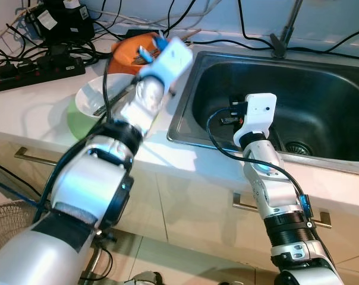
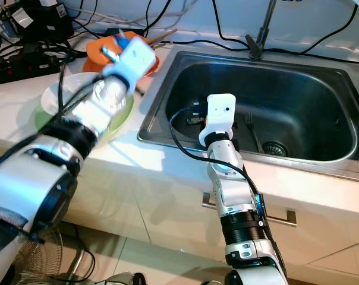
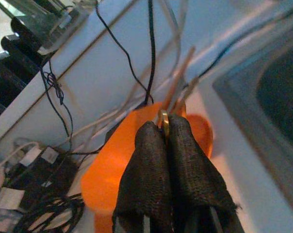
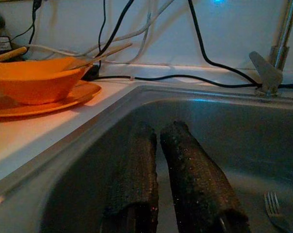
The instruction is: Kitchen organization
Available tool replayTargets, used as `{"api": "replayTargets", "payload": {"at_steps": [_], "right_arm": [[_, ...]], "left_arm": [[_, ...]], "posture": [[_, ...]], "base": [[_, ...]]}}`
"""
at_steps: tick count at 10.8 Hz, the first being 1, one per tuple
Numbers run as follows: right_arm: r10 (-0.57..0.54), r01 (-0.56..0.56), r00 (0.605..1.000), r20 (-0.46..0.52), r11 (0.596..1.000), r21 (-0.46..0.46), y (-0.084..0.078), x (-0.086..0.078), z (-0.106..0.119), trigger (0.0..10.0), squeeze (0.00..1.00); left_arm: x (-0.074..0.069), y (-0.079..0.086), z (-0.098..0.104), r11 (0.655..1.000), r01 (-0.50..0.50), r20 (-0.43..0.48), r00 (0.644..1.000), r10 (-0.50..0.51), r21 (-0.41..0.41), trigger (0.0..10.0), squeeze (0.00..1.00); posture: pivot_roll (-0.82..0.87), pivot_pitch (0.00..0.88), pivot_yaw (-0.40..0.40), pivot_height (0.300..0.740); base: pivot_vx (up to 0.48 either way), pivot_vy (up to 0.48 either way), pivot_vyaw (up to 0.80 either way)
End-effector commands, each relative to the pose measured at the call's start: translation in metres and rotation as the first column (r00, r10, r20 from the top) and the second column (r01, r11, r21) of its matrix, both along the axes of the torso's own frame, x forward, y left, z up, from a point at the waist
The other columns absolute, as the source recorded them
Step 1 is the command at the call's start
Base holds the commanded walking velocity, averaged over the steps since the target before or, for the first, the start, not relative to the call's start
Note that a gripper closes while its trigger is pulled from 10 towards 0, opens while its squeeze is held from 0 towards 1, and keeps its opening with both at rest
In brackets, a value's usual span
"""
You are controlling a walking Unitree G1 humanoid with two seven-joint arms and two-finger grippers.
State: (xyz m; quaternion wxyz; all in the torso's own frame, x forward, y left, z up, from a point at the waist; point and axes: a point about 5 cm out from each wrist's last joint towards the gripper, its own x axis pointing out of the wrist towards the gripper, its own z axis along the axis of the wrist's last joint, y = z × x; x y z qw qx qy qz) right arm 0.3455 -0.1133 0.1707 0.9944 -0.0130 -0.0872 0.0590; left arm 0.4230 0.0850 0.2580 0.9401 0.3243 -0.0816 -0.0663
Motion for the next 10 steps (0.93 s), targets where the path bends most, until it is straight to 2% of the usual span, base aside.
{"api": "replayTargets", "payload": {"at_steps": [1, 4, 5, 7, 9, 10], "right_arm": [[0.006, -0.006, 1.0, 0.015, 1.0, -0.001, 0.002, 0.003, 0.006, 10.0, 0.0], [0.018, -0.018, 1.0, 0.021, 1.0, -0.002, 0.004, 0.008, 0.009, 10.0, 0.0], [0.024, -0.024, 0.999, 0.024, 1.0, -0.003, 0.005, 0.01, 0.01, 10.0, 0.0], [0.032, -0.032, 0.999, 0.027, 0.999, -0.003, 0.006, 0.013, 0.011, 10.0, 0.0], [0.046, -0.046, 0.998, 0.032, 0.999, -0.004, 0.009, 0.016, 0.013, 10.0, 0.0], [0.051, -0.051, 0.998, 0.036, 0.999, -0.005, 0.01, 0.017, 0.014, 10.0, 0.0]], "left_arm": [[0.0, -0.005, 0.022, 0.998, 0.043, 0.045, 0.998, -0.041, -0.053, 10.0, 0.0], [-0.002, -0.009, 0.046, 0.97, 0.133, 0.052, 0.991, -0.125, -0.202, 10.0, 0.0], [-0.004, -0.012, 0.056, 0.932, 0.195, 0.046, 0.981, -0.19, -0.304, 10.0, 0.0], [-0.006, -0.011, 0.07, 0.873, 0.254, 0.052, 0.965, -0.256, -0.417, 10.0, 0.0], [-0.008, -0.004, 0.084, 0.834, 0.277, 0.074, 0.958, -0.275, -0.477, 10.0, 0.0], [-0.011, -0.002, 0.093, 0.825, 0.296, 0.1, 0.954, -0.283, -0.481, 10.0, 0.0]], "posture": [[-0.03, 0.056, 0.045, 0.74], [-0.02, 0.037, 0.04, 0.74], [-0.01, 0.029, 0.037, 0.74], [0.0, 0.014, 0.031, 0.74], [0.01, 0.003, 0.024, 0.74], [0.02, 0.0, 0.021, 0.74]], "base": [[0.0, 0.0, 0.0], [0.0, 0.0, 0.0], [0.0, 0.0, 0.0], [0.0, 0.0, 0.0], [0.0, 0.0, 0.0], [0.0, 0.0, 0.0]]}}
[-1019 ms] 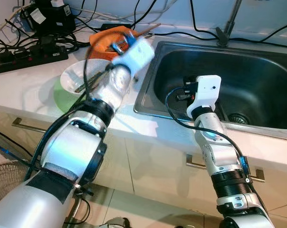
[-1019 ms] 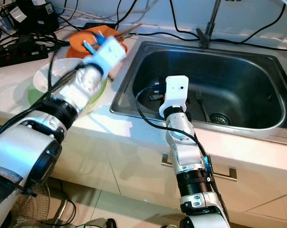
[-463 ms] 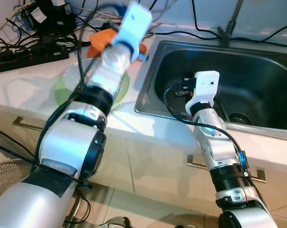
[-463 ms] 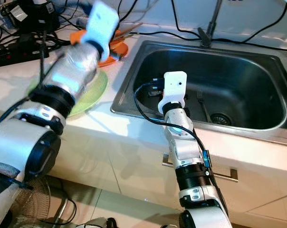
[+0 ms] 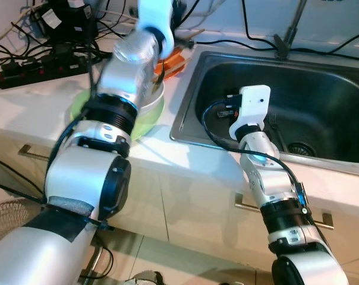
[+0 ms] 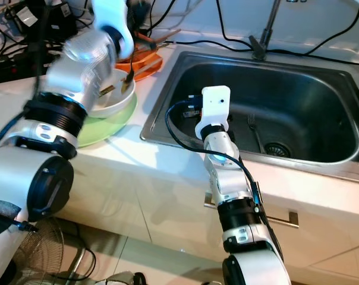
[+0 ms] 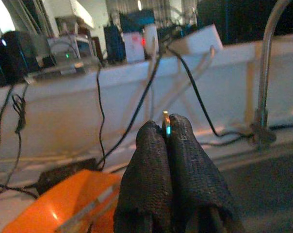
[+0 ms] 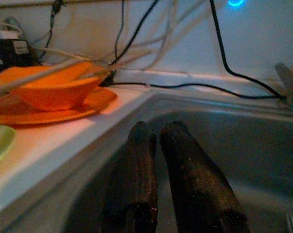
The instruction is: Kitchen organization
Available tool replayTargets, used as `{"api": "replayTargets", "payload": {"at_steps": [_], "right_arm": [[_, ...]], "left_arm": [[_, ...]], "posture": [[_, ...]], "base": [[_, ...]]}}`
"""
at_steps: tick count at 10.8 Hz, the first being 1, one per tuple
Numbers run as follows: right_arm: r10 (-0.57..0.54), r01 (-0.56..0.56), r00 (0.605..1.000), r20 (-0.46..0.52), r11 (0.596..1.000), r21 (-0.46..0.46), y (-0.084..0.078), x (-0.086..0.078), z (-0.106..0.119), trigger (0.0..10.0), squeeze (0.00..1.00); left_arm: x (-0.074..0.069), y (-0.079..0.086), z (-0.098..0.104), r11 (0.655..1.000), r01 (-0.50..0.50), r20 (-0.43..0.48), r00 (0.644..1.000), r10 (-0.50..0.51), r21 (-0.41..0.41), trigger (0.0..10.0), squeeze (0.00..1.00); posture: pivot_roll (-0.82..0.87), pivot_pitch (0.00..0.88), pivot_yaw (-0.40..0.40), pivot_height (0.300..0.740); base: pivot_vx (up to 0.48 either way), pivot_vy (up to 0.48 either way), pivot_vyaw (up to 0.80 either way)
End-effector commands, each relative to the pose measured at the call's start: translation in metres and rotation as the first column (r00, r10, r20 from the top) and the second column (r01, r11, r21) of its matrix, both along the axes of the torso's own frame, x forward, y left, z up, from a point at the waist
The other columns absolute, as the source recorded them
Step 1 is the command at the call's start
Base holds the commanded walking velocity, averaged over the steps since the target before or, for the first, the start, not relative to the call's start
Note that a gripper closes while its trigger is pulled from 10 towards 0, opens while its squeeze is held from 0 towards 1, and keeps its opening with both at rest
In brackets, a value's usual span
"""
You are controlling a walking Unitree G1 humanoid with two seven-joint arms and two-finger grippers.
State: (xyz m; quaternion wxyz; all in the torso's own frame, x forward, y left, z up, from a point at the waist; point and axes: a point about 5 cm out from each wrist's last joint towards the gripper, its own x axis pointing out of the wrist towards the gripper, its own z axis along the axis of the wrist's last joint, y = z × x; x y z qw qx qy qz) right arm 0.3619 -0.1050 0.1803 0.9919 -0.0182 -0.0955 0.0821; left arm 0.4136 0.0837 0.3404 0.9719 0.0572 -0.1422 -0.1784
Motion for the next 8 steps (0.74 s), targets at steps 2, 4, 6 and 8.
{"api": "replayTargets", "payload": {"at_steps": [2, 4, 6, 8], "right_arm": [[0.012, -0.012, 1.0, 0.02, 1.0, 0.007, 0.002, 0.003, 0.004, 10.0, 0.0], [0.014, -0.014, 1.0, 0.015, 1.0, 0.0, 0.002, 0.003, 0.001, 10.0, 0.0], [-0.006, 0.007, 1.0, 0.016, 0.999, -0.039, -0.001, 0.003, -0.001, 10.0, 0.0], [-0.028, 0.029, 0.999, 0.019, 0.998, -0.062, -0.009, 0.002, -0.003, 10.0, 0.0]], "left_arm": [[-0.012, -0.005, 0.033, 0.993, 0.093, 0.095, 0.992, -0.086, -0.073, 10.0, 0.0], [-0.024, -0.016, 0.045, 0.966, 0.224, 0.158, 0.966, -0.203, -0.129, 10.0, 0.0], [-0.031, -0.027, 0.034, 0.902, 0.37, 0.156, 0.927, -0.342, -0.222, 10.0, 0.0], [-0.034, -0.035, 0.009, 0.848, 0.446, 0.106, 0.894, -0.434, -0.288, 10.0, 0.0]], "posture": [[0.02, 0.0, 0.015, 0.74], [0.02, 0.0, 0.015, 0.74], [0.01, 0.0, 0.018, 0.74], [0.0, 0.0, 0.024, 0.74]], "base": [[0.0, 0.0, 0.0], [0.0, 0.0, 0.0], [0.0, 0.0, 0.0], [0.0, 0.0, 0.0]]}}
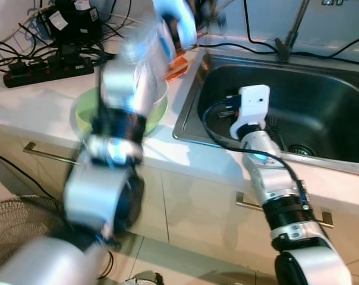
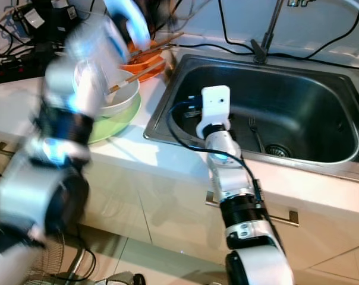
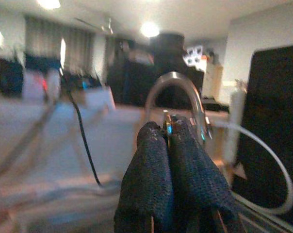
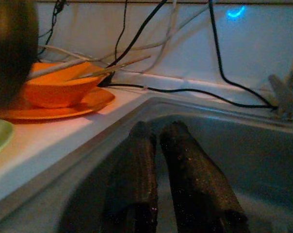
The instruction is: Kitchen organization
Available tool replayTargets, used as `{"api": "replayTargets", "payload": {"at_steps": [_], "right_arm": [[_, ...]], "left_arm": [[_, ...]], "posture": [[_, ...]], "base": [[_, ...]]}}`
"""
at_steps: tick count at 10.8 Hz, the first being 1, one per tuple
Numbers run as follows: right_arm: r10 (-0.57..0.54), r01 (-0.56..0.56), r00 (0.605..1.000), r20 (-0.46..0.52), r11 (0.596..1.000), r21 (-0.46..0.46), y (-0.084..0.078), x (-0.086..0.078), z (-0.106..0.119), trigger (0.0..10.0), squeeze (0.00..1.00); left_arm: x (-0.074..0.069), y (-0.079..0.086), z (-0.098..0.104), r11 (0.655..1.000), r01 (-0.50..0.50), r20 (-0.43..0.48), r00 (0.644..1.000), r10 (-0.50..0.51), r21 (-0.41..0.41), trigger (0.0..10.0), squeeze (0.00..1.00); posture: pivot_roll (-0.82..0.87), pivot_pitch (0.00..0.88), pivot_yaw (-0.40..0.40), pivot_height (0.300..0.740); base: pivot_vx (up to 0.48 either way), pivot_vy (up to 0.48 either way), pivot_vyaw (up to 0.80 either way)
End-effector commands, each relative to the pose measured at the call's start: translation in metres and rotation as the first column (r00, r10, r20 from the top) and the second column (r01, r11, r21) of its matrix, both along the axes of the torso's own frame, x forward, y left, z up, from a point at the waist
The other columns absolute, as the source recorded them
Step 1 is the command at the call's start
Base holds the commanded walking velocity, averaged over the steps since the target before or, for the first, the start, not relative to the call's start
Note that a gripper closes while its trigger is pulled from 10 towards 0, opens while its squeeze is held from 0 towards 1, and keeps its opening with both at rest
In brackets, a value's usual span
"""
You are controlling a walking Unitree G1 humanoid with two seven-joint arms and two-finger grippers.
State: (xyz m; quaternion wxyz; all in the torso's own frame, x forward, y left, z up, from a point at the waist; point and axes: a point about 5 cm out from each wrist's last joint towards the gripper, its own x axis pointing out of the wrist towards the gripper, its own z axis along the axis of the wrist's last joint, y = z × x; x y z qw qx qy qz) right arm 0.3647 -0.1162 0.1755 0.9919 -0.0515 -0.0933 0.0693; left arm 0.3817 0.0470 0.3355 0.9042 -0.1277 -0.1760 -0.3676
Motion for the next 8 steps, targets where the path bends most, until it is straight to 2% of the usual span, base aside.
{"api": "replayTargets", "payload": {"at_steps": [1, 2, 4, 7, 8], "right_arm": [[-0.011, 0.011, 1.0, 0.017, 1.0, -0.01, -0.003, -0.001, 0.0, 10.0, 0.91], [-0.015, 0.015, 1.0, 0.018, 1.0, -0.004, -0.005, -0.002, 0.0, 10.0, 1.0], [0.012, -0.011, 0.999, 0.04, 0.999, -0.041, -0.009, -0.005, 0.002, 10.0, 1.0], [0.043, -0.038, 0.997, 0.06, 0.996, -0.085, -0.021, -0.008, 0.007, 10.0, 1.0], [0.027, -0.023, 0.998, 0.059, 0.998, -0.063, -0.032, -0.008, 0.008, 10.0, 1.0]], "left_arm": [[-0.003, 0.001, 0.003, 1.0, 0.023, 0.015, 1.0, -0.023, -0.014, 10.0, 0.0], [-0.003, 0.002, -0.002, 0.999, 0.033, 0.001, 0.999, -0.033, -0.021, 10.0, 0.0], [-0.001, 0.006, -0.018, 0.999, 0.021, -0.041, 0.999, -0.022, -0.027, 10.0, 0.0], [0.0, 0.011, -0.029, 1.0, -0.005, -0.061, 0.998, 0.004, -0.017, 10.0, 0.0], [0.0, 0.013, -0.034, 1.0, -0.012, -0.067, 0.998, 0.011, -0.017, 10.0, 0.0]], "posture": [[-0.01, 0.0, 0.028, 0.74], [-0.01, 0.0, 0.03, 0.74], [-0.02, 0.0, 0.034, 0.74], [-0.02, 0.0, 0.037, 0.74], [-0.02, 0.0, 0.039, 0.74]], "base": [[0.0, 0.0, 0.0], [0.0, 0.0, 0.0], [0.0, 0.0, 0.0], [0.0, 0.0, 0.0], [0.0, 0.0, 0.0]]}}
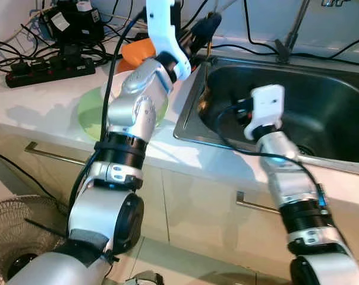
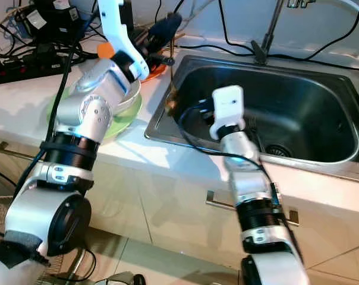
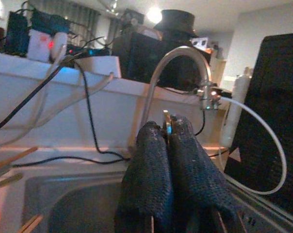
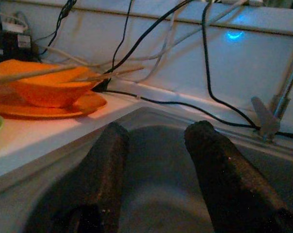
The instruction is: Kitchen organization
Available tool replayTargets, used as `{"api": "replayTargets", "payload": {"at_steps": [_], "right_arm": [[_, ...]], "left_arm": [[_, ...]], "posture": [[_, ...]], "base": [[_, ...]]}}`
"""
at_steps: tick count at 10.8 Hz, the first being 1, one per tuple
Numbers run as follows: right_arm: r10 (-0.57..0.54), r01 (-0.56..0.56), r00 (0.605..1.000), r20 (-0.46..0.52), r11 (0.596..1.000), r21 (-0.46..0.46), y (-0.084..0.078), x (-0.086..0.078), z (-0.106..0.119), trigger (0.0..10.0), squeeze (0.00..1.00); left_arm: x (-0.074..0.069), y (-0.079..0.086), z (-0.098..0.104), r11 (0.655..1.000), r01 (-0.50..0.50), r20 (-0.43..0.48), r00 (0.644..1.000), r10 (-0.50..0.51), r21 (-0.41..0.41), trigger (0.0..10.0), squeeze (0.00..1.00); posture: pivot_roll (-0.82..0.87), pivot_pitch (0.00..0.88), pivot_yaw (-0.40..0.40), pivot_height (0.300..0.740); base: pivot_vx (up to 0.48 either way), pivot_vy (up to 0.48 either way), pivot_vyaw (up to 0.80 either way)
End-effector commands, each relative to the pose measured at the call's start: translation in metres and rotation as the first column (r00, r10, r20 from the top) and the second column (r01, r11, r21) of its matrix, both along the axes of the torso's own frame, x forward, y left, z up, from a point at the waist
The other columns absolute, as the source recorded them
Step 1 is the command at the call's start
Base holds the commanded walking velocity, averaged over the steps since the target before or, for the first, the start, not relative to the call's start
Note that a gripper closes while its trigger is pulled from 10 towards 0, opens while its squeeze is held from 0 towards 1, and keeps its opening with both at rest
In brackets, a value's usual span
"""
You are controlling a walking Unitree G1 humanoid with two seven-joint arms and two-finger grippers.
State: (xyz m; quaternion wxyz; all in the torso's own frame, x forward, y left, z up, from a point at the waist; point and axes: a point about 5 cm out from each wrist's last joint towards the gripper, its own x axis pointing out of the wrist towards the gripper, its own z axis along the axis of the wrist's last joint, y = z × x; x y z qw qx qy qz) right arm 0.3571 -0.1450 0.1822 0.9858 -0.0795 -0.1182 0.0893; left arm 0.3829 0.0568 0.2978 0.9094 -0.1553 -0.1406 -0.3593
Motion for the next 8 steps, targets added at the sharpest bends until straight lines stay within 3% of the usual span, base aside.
{"api": "replayTargets", "payload": {"at_steps": [1, 2, 3, 4, 8], "right_arm": [[0.016, -0.017, 1.0, 0.015, 0.999, 0.038, -0.004, -0.003, 0.004, 10.0, 1.0], [0.076, -0.079, 0.996, 0.038, 0.994, 0.075, 0.0, -0.006, 0.01, 10.0, 0.71], [0.133, -0.139, 0.99, 0.057, 0.984, 0.11, 0.004, -0.01, 0.016, 10.0, 0.0], [0.209, -0.217, 0.975, 0.071, 0.966, 0.143, 0.009, -0.015, 0.019, 10.0, 0.0], [0.399, -0.404, 0.915, 0.065, 0.908, 0.113, 0.033, -0.03, 0.015, 10.0, 0.0]], "left_arm": [[0.0, 0.004, -0.001, 1.0, -0.025, 0.009, 1.0, 0.025, 0.005, 10.0, 0.0], [0.001, 0.004, -0.007, 0.999, -0.033, -0.005, 0.999, 0.033, 0.005, 10.0, 0.0], [0.001, 0.003, -0.011, 0.999, -0.033, -0.009, 0.999, 0.033, 0.014, 10.0, 0.0], [0.001, 0.001, -0.014, 0.999, -0.028, -0.014, 1.0, 0.028, 0.017, 10.0, 0.0], [0.001, -0.005, -0.022, 1.0, -0.009, -0.038, 0.999, 0.009, 0.025, 10.0, 0.0]], "posture": [[-0.03, 0.0, 0.041, 0.74], [-0.03, 0.0, 0.045, 0.74], [-0.03, 0.0, 0.047, 0.74], [-0.04, 0.0, 0.05, 0.74], [-0.03, 0.0, 0.056, 0.74]], "base": [[0.0, 0.0, 0.0], [0.0, 0.0, 0.0], [0.0, 0.0, 0.0], [0.0, 0.0, 0.0], [0.0, 0.0, 0.0]]}}
